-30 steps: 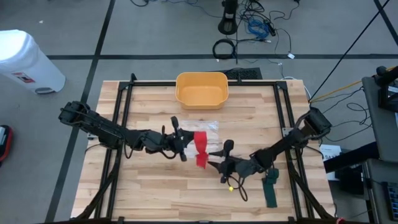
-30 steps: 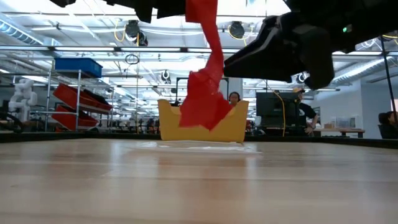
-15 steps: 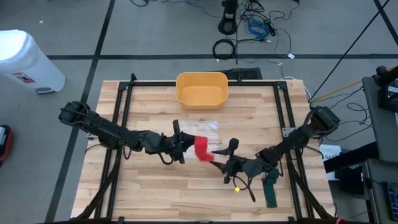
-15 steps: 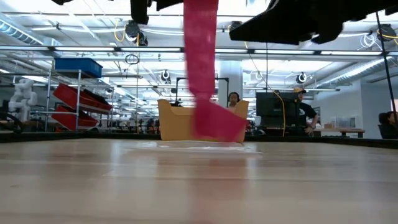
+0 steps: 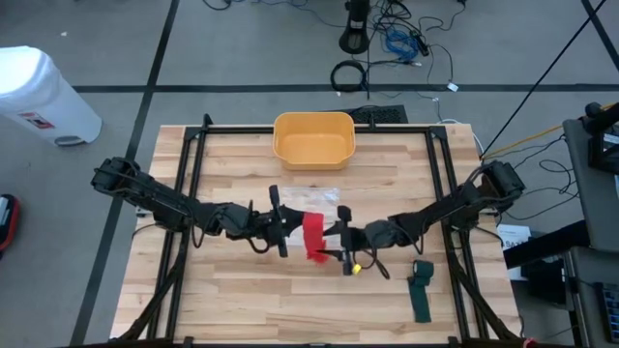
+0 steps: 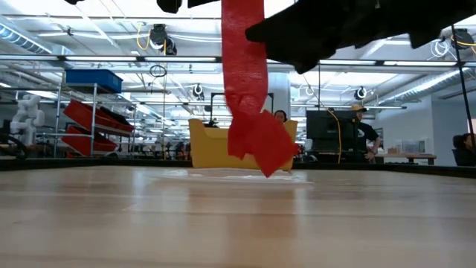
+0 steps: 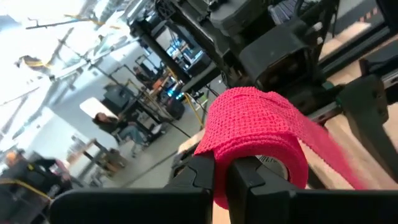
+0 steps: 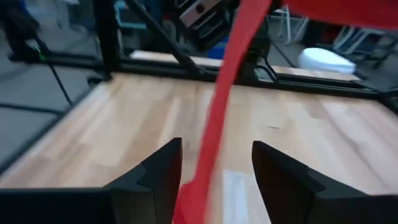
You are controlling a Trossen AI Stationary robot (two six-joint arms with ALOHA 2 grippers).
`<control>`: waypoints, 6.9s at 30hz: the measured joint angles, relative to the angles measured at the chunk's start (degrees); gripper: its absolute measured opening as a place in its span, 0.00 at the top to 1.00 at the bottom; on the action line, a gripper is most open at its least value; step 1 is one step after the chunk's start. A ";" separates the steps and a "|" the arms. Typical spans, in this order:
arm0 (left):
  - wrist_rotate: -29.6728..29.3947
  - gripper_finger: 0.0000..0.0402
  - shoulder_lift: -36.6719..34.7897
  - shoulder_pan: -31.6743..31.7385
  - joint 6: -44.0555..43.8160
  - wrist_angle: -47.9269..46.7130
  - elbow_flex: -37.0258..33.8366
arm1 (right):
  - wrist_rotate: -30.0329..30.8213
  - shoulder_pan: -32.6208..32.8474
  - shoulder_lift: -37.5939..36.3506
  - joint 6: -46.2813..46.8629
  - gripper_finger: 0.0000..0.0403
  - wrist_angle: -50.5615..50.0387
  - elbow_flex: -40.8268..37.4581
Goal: Roll bandage
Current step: Roll the red bandage
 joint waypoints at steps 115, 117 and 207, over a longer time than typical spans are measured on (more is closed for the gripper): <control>4.06 0.97 0.02 -4.48 -31.84 1.99 -4.68 | -0.43 -3.57 5.14 -3.12 1.00 10.49 -4.22; 4.83 0.97 0.02 -4.50 -31.93 2.27 -4.68 | -1.31 -3.92 5.14 -3.16 1.00 10.54 -4.22; 9.13 0.97 1.64 1.79 -47.04 -11.80 -6.16 | 5.79 -4.03 1.92 -39.18 1.00 18.39 0.21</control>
